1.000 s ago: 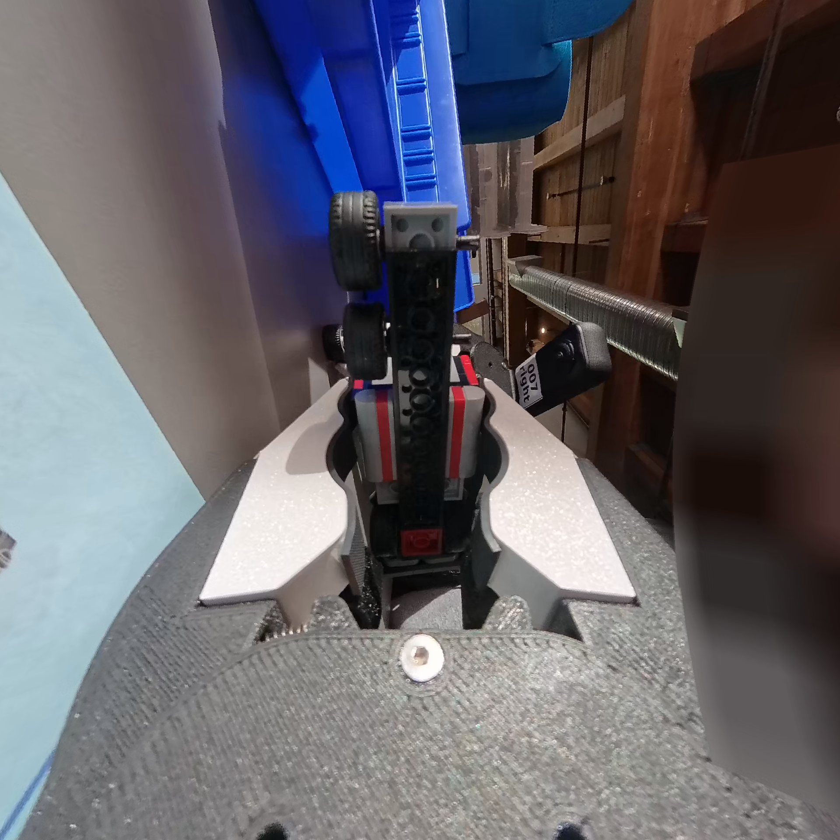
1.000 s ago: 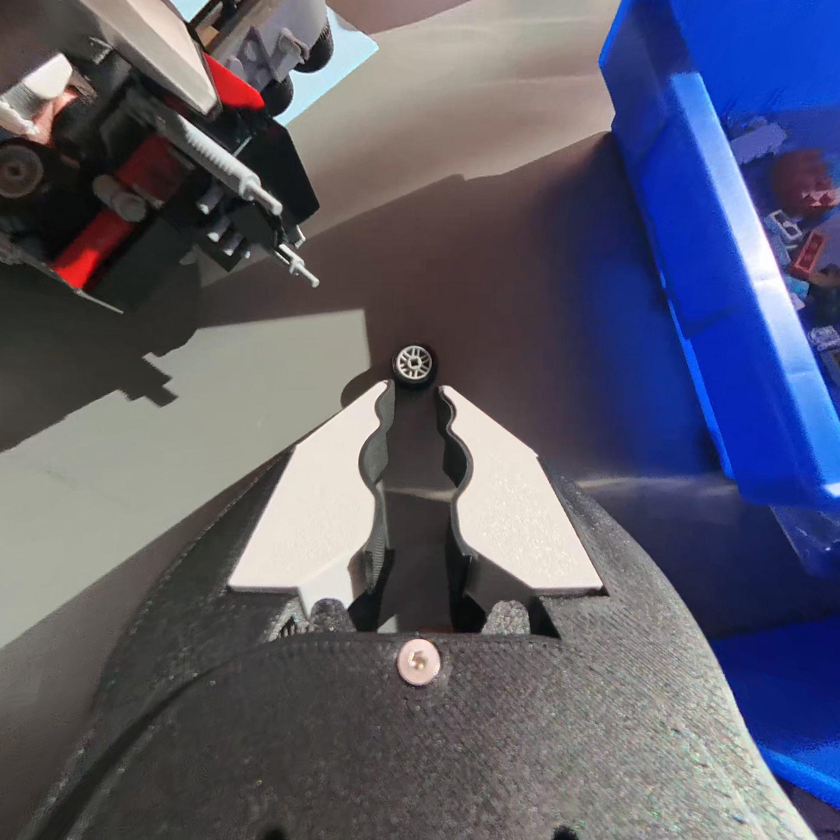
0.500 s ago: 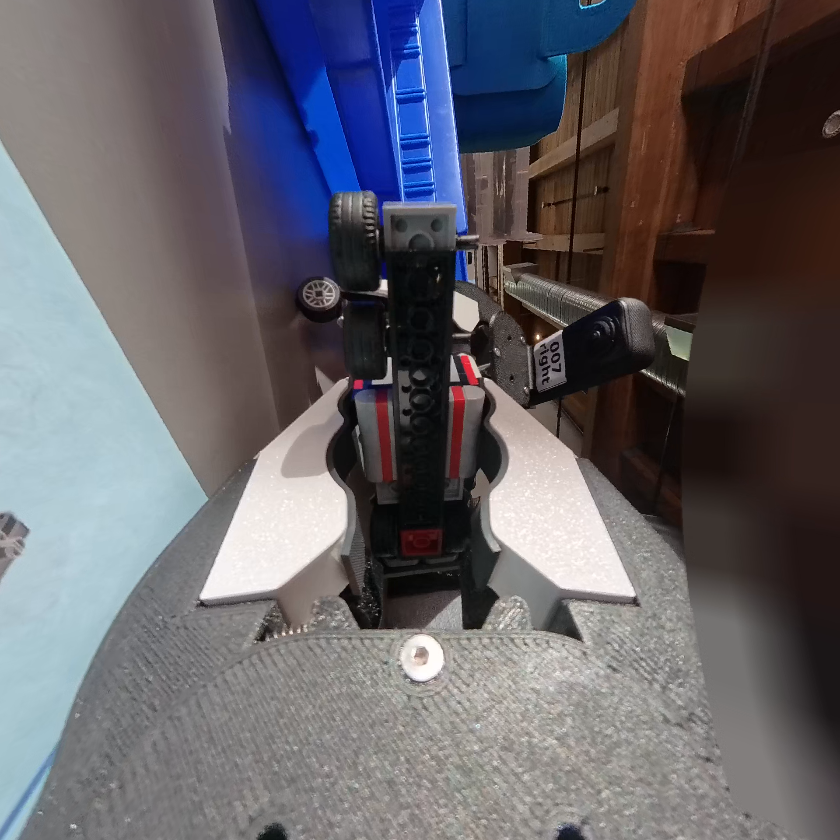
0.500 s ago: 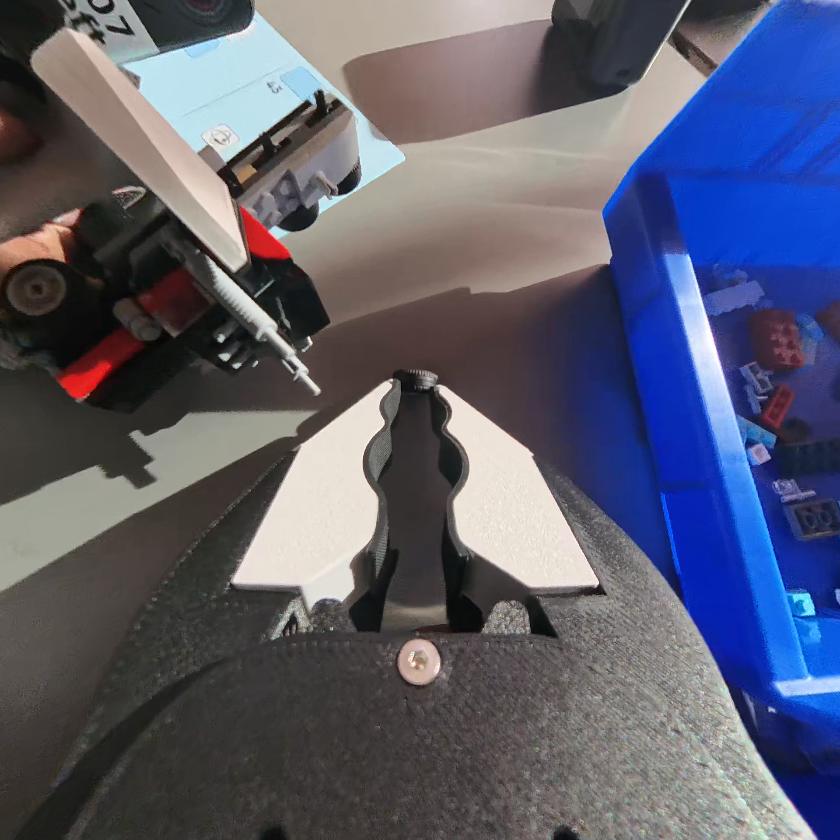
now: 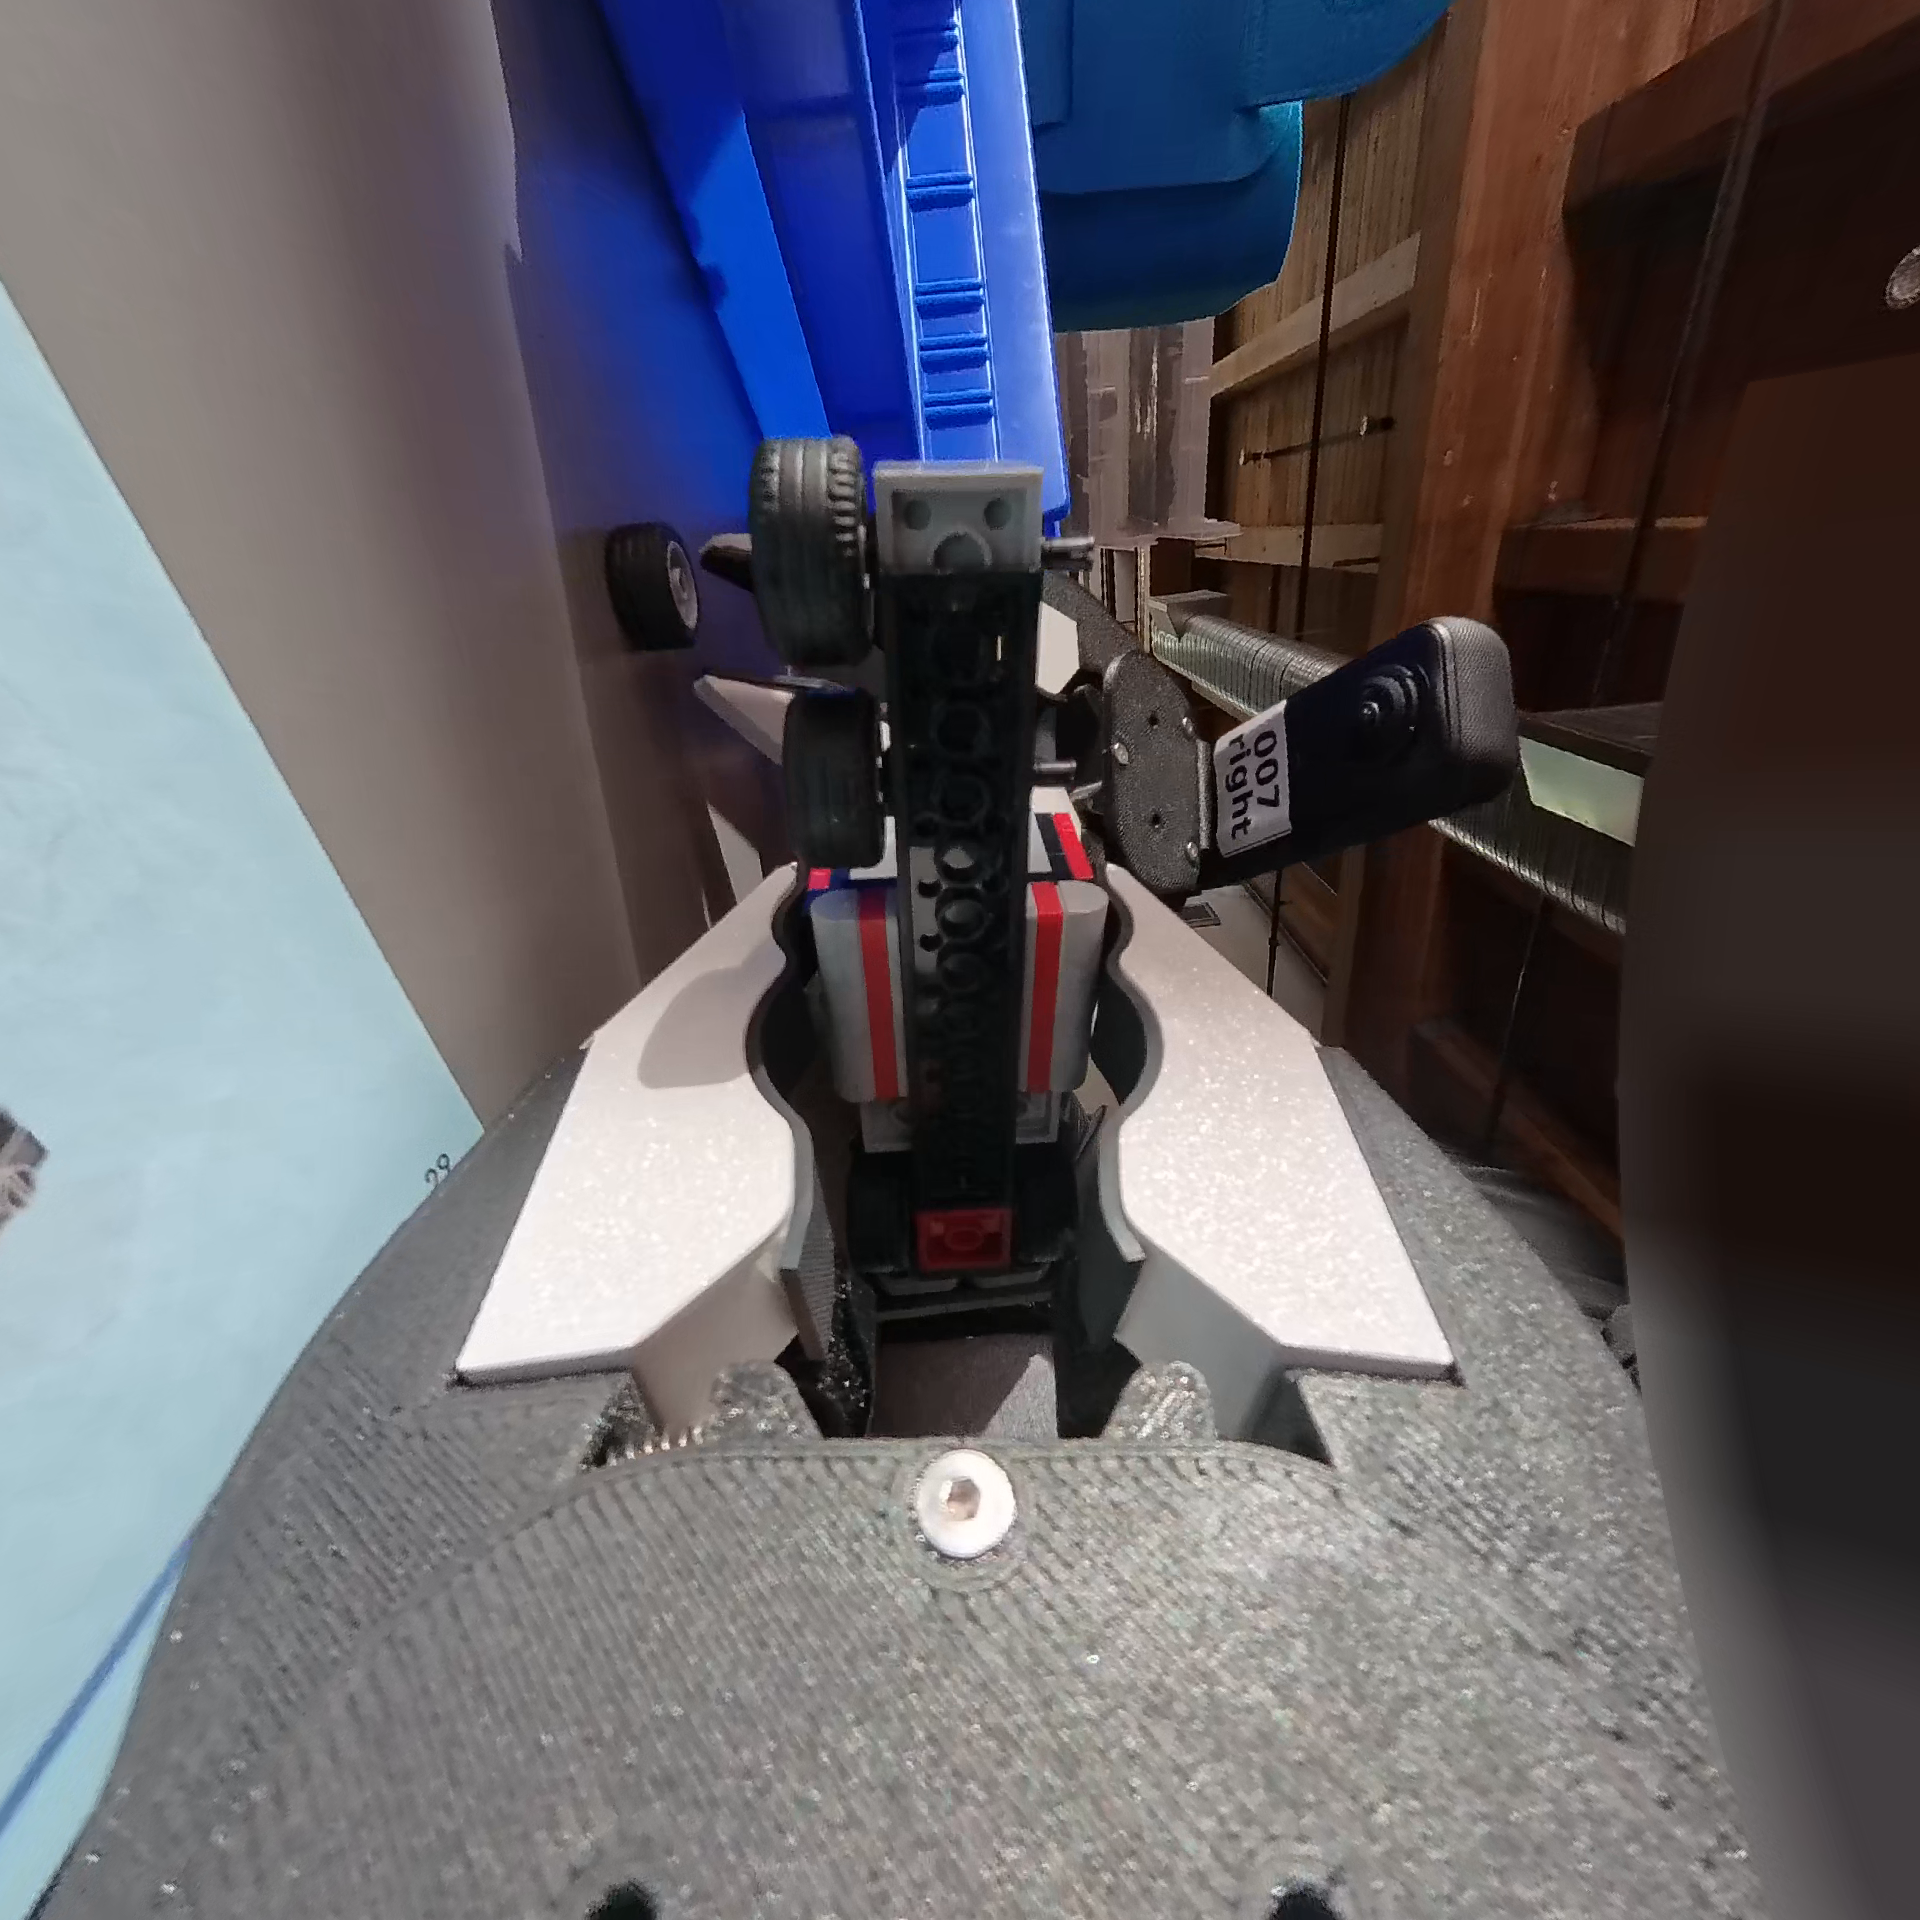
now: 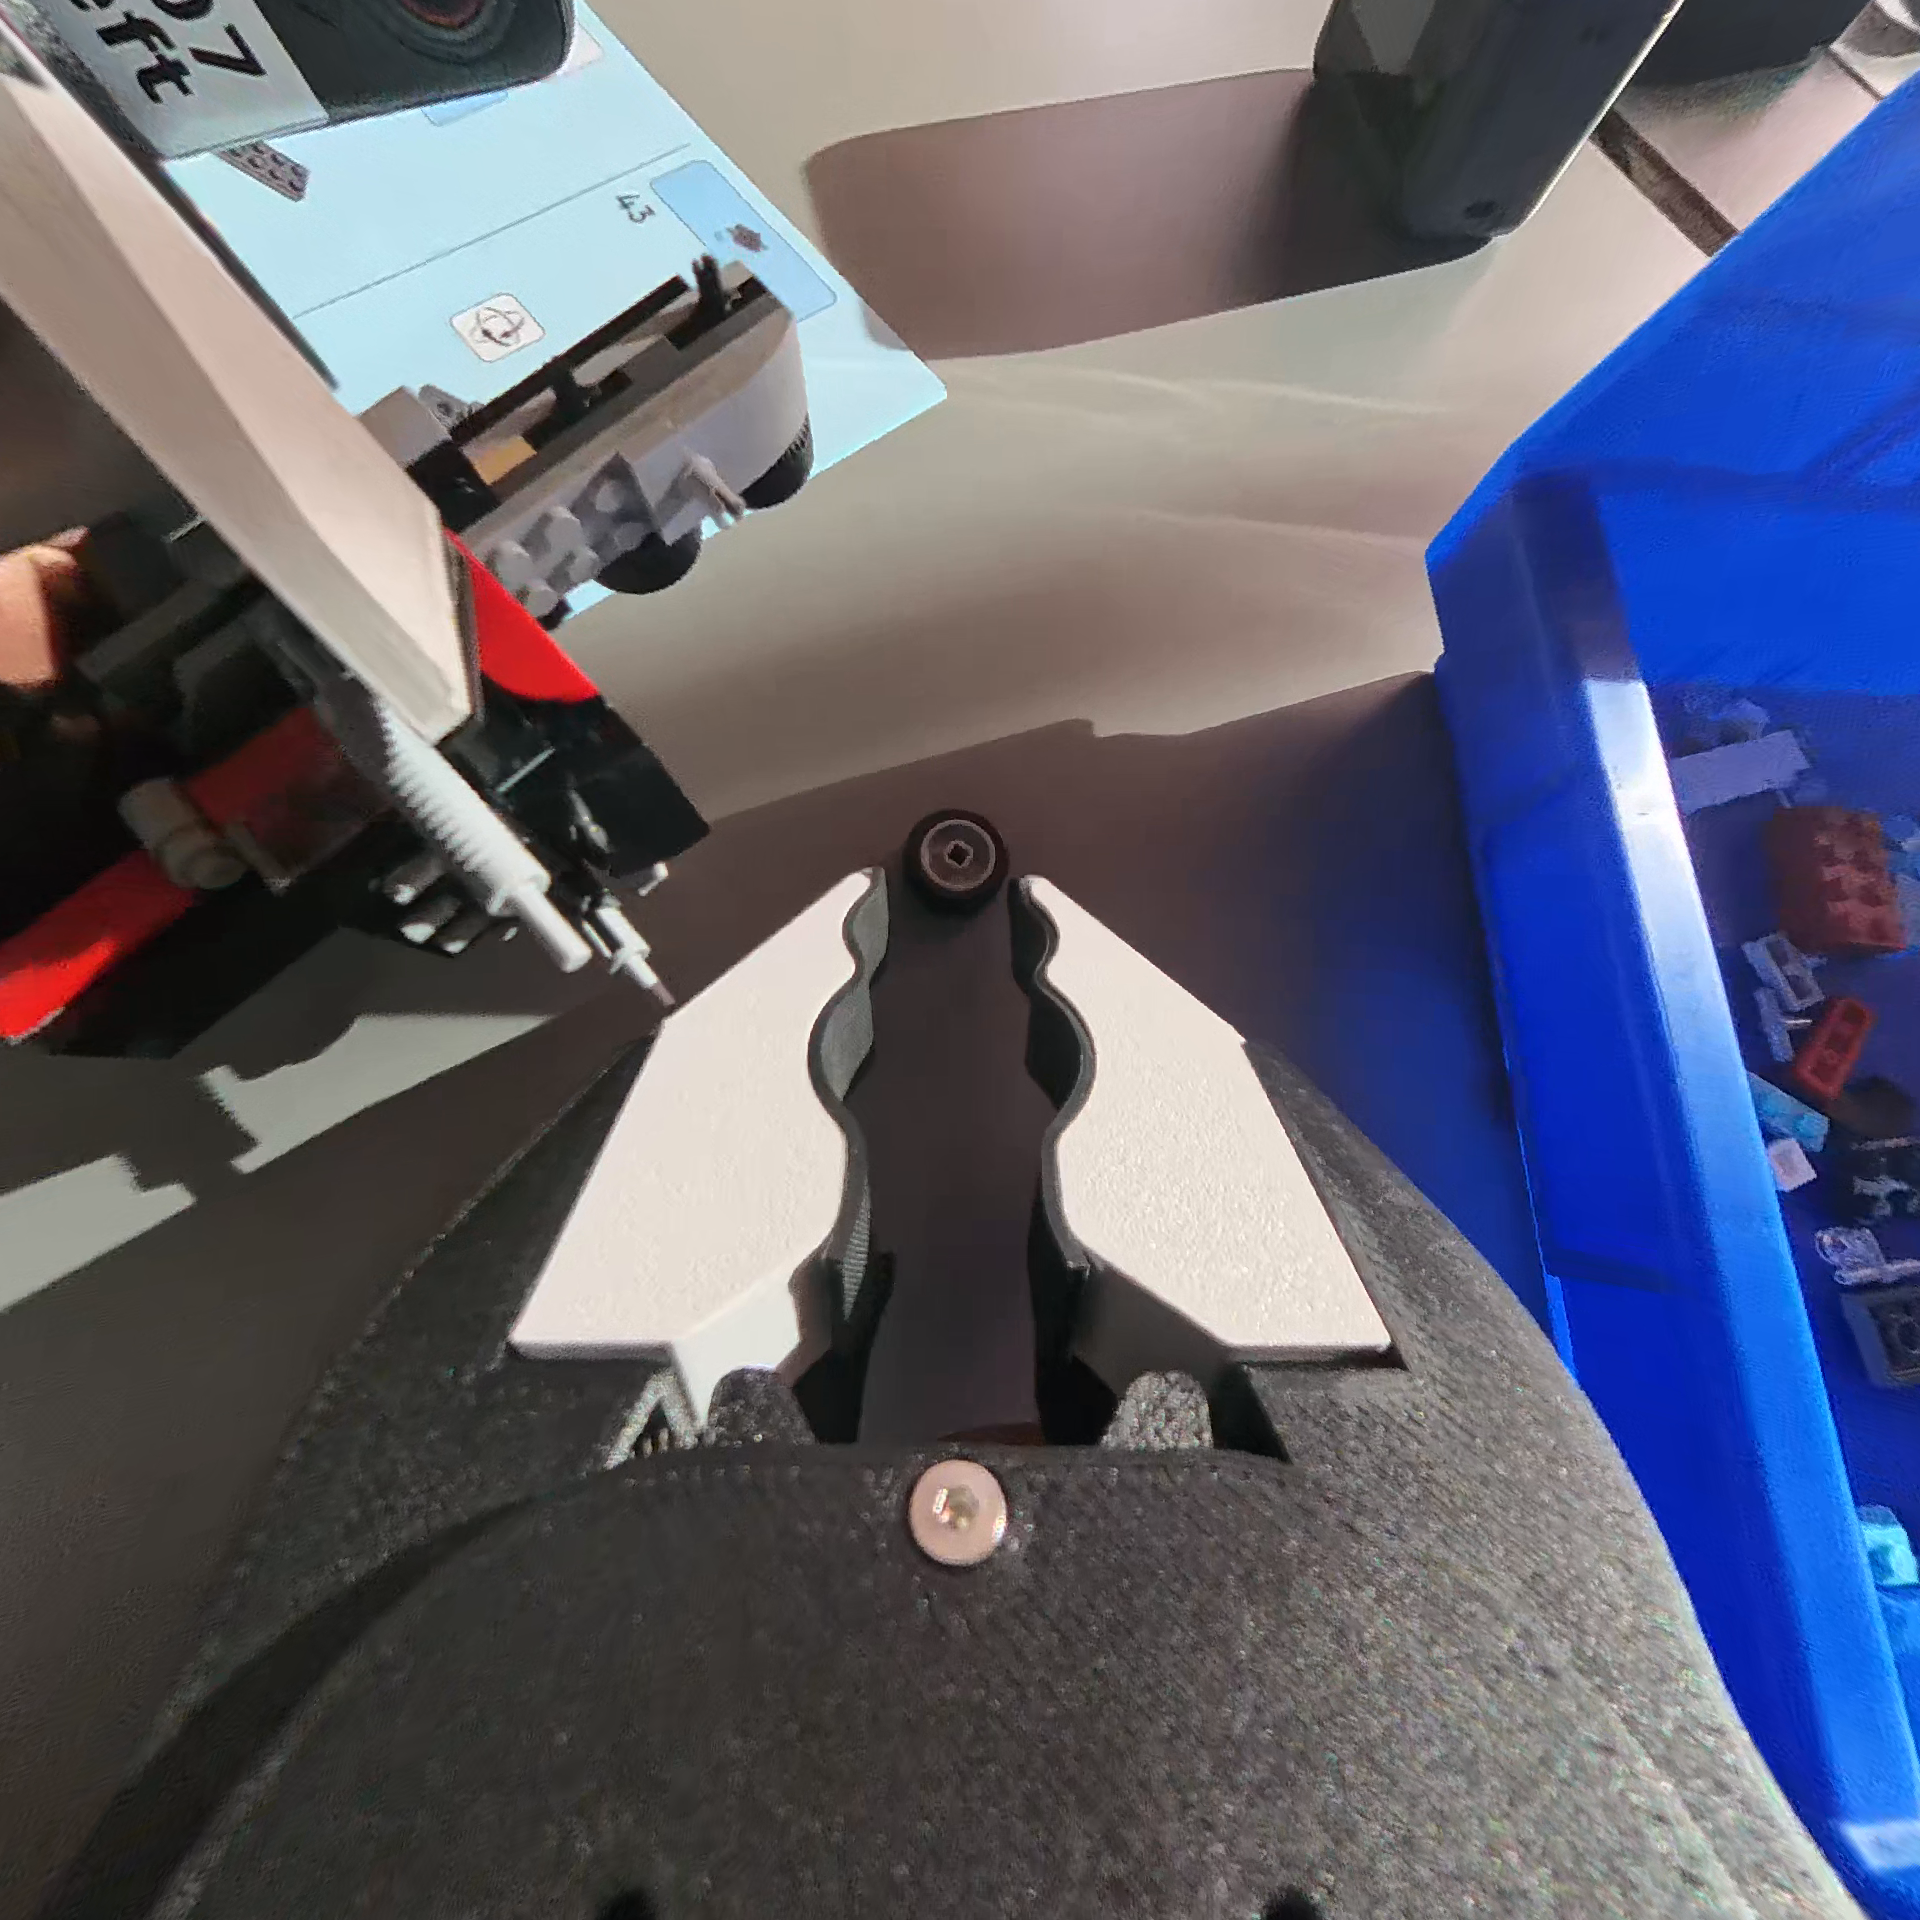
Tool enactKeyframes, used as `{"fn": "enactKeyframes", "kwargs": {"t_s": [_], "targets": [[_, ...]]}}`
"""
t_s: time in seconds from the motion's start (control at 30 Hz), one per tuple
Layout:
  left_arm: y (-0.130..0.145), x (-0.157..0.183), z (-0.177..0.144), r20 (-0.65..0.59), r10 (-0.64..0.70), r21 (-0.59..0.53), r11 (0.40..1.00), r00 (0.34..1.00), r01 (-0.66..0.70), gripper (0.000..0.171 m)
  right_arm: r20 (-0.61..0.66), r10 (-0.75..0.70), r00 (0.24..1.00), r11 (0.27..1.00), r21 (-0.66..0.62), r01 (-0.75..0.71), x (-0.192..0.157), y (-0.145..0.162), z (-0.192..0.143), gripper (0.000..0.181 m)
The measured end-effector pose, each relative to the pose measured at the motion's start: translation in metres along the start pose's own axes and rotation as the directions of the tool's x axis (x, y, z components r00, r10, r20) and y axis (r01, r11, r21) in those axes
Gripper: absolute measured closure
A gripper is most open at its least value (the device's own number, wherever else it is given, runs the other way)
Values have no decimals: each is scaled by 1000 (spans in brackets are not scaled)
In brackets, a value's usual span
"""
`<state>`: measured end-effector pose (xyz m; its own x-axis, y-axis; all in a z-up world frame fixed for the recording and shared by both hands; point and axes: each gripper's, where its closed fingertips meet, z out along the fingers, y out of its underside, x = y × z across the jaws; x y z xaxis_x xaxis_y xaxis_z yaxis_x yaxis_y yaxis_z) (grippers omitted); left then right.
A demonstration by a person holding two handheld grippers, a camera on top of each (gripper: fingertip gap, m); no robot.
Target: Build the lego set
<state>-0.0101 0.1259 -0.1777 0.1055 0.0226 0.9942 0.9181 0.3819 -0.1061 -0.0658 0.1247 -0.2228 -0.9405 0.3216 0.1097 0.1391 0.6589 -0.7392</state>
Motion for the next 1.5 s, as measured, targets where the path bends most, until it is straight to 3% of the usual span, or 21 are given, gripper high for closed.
{"fn": "enactKeyframes", "kwargs": {"t_s": [0.23, 0.4, 0.57, 0.83, 1.5], "targets": [[2, 0, 0, -4, -2, -16, 1000, 1000, 2, 119, 20, -2, 1000, 999, -38, 2, 2, 3, 10, 158], [3, 0, 0, 0, 3, -26, 1000, 1000, -3, 119, 46, 34, 998, 999, 27, -36, 5, -10, -7, 158], [6, -3, 1, 25, 24, -41, 999, 999, -23, 119, 241, -42, 970, 983, 186, -4, -20, -56, -38, 158], [12, -5, 3, 43, 43, -87, 995, 998, -39, 119, 383, -172, 907, 979, 169, 115, -49, -73, -34, 158], [18, -8, 6, 68, 77, -119, 991, 995, -68, 119, 408, -163, 899, 985, 114, 126, -58, -65, -26, 158]]}}
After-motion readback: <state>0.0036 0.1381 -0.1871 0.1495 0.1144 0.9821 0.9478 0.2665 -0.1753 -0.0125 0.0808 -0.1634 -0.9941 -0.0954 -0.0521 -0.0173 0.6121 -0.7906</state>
